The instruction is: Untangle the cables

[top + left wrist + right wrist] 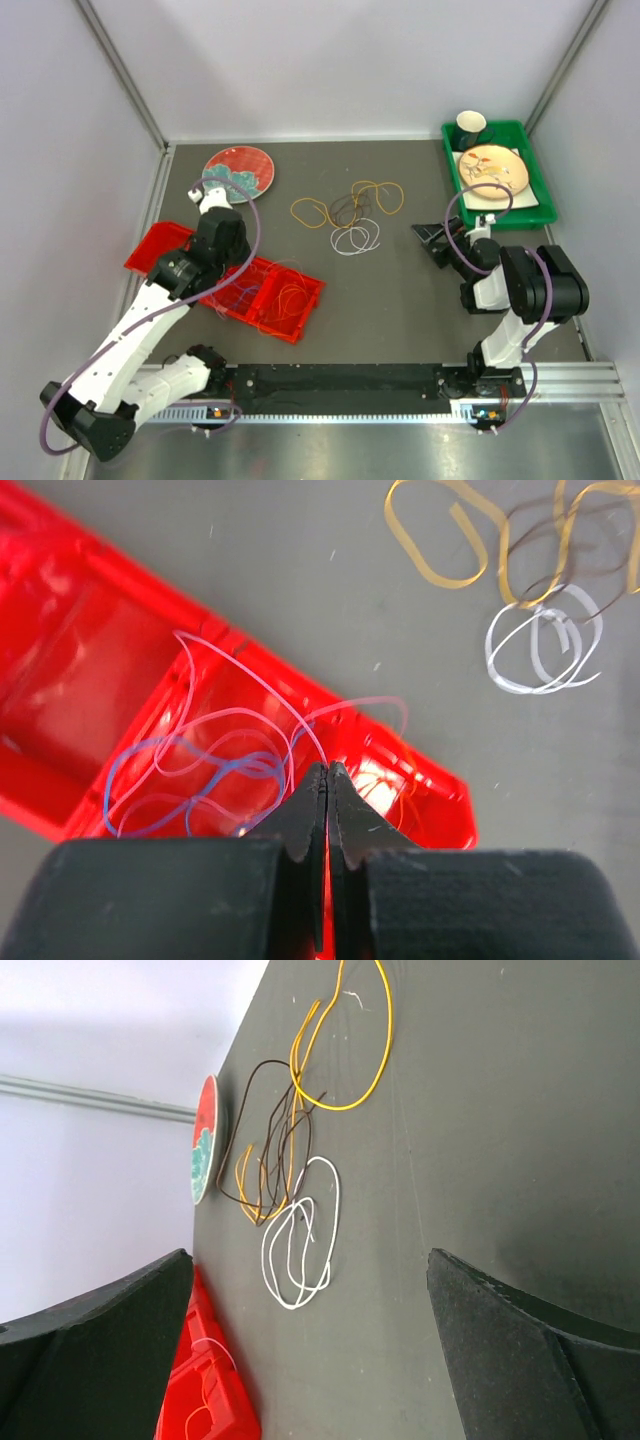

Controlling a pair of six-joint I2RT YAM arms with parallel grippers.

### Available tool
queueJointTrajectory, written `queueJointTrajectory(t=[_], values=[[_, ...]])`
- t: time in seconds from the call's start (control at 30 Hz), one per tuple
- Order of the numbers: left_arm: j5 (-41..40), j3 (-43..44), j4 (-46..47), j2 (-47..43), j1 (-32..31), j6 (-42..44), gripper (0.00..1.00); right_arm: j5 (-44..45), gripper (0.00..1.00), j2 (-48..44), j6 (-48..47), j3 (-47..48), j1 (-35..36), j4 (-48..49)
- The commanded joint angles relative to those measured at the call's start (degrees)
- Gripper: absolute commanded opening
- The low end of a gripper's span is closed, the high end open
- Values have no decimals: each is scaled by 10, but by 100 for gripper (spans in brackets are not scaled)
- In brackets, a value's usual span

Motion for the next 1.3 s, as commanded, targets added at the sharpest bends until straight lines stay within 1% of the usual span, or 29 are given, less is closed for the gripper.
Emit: queueJointTrajectory(t=[0.0, 0.2, 0.33, 0.4, 0.43, 0.67, 0.8, 0.9, 0.93, 0.97, 1.0, 1.07, 1.1, 1.13, 1.17, 1.2, 1.23, 1.27], values=[[20, -25, -16, -21, 2, -52, 0, -7, 99, 6, 2, 7, -6, 44], [19, -56, -17, -20, 2, -87, 0, -8, 99, 6, 2, 5, -6, 46], [49, -75, -3, -5, 7, -101, 0, -8, 99, 4, 2, 4, -6, 46], [51, -82, -3, 6, 16, -107, 0, -8, 99, 5, 2, 4, -6, 46], [53, -85, -2, 9, 19, -106, 0, -8, 99, 5, 2, 5, -19, 46], [77, -108, 5, 46, 58, -83, 0, -11, 99, 9, 4, 5, -21, 49], [83, -105, -4, 77, 80, -63, 0, -14, 99, 16, 9, 3, -24, 60], [93, -97, -18, 93, 84, -51, 0, -16, 99, 19, 15, 2, -26, 69], [99, -95, -23, 96, 84, -47, 2, -17, 99, 22, 14, 2, -27, 70], [103, -86, -28, 100, 84, -34, 7, -17, 99, 24, 16, 2, -27, 76], [105, -77, -36, 101, 84, -31, 19, -18, 99, 25, 17, 2, -28, 78], [107, -46, -65, 103, 84, -19, 35, -18, 99, 29, 20, 2, -30, 82], [105, -36, -74, 102, 83, -16, 52, -19, 99, 31, 21, 2, -29, 85], [98, -16, -94, 96, 84, -17, 59, -19, 99, 32, 21, 2, -30, 85], [97, -9, -101, 90, 84, -15, 64, -19, 99, 31, 22, 1, -29, 86], [95, 3, -108, 85, 84, -10, 73, -19, 99, 31, 22, 1, -29, 86], [89, 6, -112, 73, 83, -6, 77, -19, 99, 31, 22, 1, -30, 87], [88, 9, -118, 67, 84, -3, 82, -19, 99, 31, 23, 1, -30, 87]])
